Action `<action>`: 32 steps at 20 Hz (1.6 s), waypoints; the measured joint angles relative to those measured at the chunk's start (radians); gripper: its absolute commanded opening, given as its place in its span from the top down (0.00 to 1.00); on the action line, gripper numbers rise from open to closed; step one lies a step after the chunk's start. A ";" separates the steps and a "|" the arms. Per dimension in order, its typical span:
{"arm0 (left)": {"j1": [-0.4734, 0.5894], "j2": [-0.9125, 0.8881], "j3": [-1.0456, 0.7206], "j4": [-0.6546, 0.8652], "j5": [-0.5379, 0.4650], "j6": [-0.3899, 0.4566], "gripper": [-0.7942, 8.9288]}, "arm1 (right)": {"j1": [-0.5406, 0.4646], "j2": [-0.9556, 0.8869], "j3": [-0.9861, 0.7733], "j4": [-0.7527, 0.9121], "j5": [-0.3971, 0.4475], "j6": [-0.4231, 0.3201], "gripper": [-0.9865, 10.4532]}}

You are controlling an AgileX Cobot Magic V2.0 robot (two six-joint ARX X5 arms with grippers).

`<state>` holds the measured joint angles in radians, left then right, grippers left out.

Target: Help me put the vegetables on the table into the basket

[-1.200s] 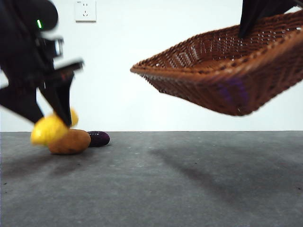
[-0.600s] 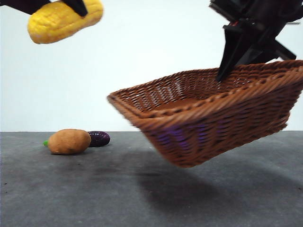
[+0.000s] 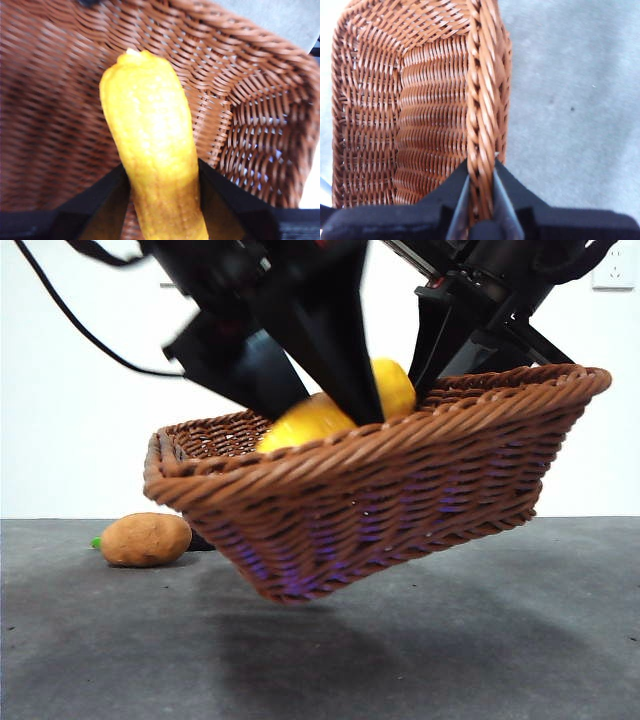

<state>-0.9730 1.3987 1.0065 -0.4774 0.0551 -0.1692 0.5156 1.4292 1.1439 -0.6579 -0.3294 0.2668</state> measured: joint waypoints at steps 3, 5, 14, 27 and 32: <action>-0.012 0.059 0.000 0.001 0.021 -0.015 0.88 | 0.001 0.000 0.000 -0.006 0.000 -0.001 0.92; -0.012 0.068 0.000 0.001 0.061 -0.018 0.57 | 0.001 0.000 0.000 -0.008 0.000 -0.003 0.92; -0.012 0.061 0.000 0.008 0.085 -0.026 0.37 | 0.001 0.000 0.000 -0.034 -0.008 -0.039 0.92; 0.085 -0.327 0.000 -0.144 -0.314 -0.137 0.37 | -0.015 -0.002 0.000 -0.026 -0.028 -0.134 0.92; 0.409 -0.305 0.039 -0.190 -0.268 0.004 0.37 | -0.080 -0.051 0.000 0.008 -0.015 -0.083 0.92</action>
<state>-0.5640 1.0935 1.0451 -0.6678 -0.2127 -0.1654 0.4358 1.3785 1.1439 -0.6502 -0.3443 0.1841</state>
